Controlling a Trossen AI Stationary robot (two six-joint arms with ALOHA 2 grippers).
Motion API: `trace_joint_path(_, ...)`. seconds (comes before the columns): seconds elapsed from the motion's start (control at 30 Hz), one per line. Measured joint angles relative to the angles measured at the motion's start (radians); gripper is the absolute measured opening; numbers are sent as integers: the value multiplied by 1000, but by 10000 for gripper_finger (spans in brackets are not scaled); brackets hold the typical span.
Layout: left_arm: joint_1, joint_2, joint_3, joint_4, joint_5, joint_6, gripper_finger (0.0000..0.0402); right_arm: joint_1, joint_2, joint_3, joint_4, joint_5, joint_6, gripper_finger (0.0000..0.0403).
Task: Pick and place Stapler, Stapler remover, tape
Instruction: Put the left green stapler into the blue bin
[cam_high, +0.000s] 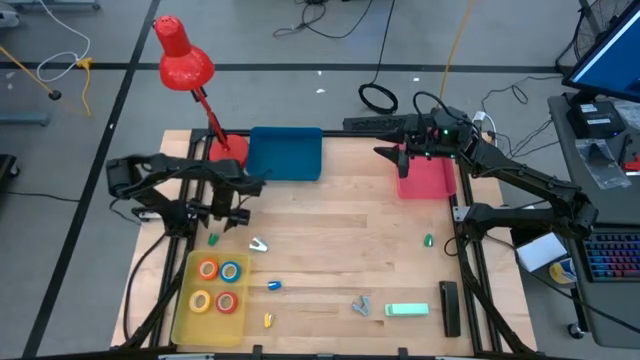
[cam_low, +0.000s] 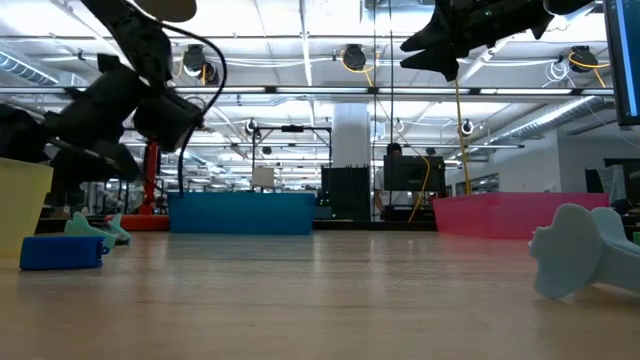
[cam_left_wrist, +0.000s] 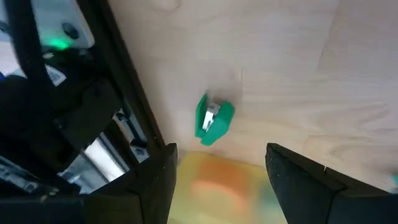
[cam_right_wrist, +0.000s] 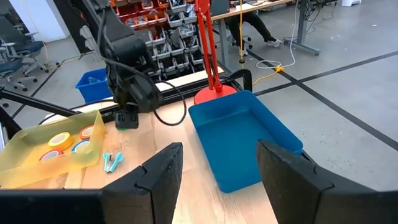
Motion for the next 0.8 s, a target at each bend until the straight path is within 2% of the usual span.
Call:
trace_joint_path(0.37, 2, 161, 1, -23, 65, 100, 243, 0, 0, 0, -6, -1, 0, 196)
trace_joint_path(0.8, 2, 246, 3, -25, 79, 123, 243, 0, 0, 0, -7, -1, 0, 196)
